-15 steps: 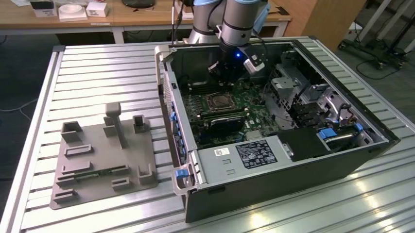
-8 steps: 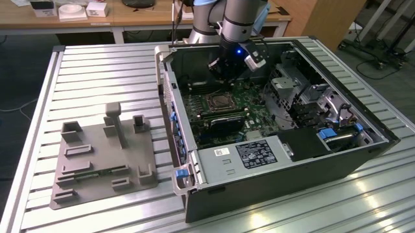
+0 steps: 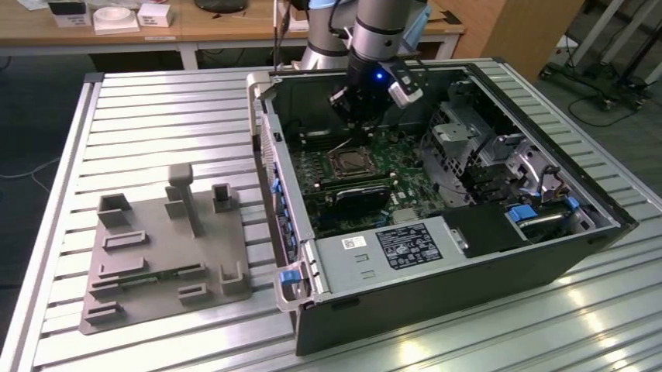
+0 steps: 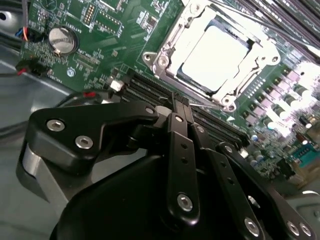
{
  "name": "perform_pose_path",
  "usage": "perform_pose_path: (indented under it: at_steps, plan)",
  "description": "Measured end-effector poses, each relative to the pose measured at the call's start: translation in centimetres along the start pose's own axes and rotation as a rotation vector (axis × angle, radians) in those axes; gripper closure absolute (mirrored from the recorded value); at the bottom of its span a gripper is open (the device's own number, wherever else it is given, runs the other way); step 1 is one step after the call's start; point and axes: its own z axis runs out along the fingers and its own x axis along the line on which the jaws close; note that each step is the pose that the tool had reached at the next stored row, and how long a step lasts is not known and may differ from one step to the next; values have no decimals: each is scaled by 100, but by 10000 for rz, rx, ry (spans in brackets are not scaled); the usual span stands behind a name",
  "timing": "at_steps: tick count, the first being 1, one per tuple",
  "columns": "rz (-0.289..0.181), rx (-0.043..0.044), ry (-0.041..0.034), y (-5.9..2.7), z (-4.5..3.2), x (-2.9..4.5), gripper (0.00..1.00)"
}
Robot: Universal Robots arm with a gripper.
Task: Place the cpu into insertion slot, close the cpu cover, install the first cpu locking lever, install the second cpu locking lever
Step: 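Install the first cpu locking lever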
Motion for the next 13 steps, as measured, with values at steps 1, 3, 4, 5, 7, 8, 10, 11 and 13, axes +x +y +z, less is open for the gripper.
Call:
perform_pose_path:
  at_steps: [1,3,4,5,7,8,10,11,13]
  plan:
    - [0,-24,-2,1,-16,10,90]
    - [-1,-68,-7,2,-45,32,90]
    - [-1,-85,-8,3,-57,44,90]
    - [0,-104,-10,4,-71,56,90]
    - [0,-139,-15,5,-94,81,90]
    - [-1,-155,-17,6,-102,93,90]
    - [-1,-191,-24,6,-114,120,90]
    - [-2,-207,-26,7,-120,133,90]
    - [-2,-238,-31,8,-126,155,90]
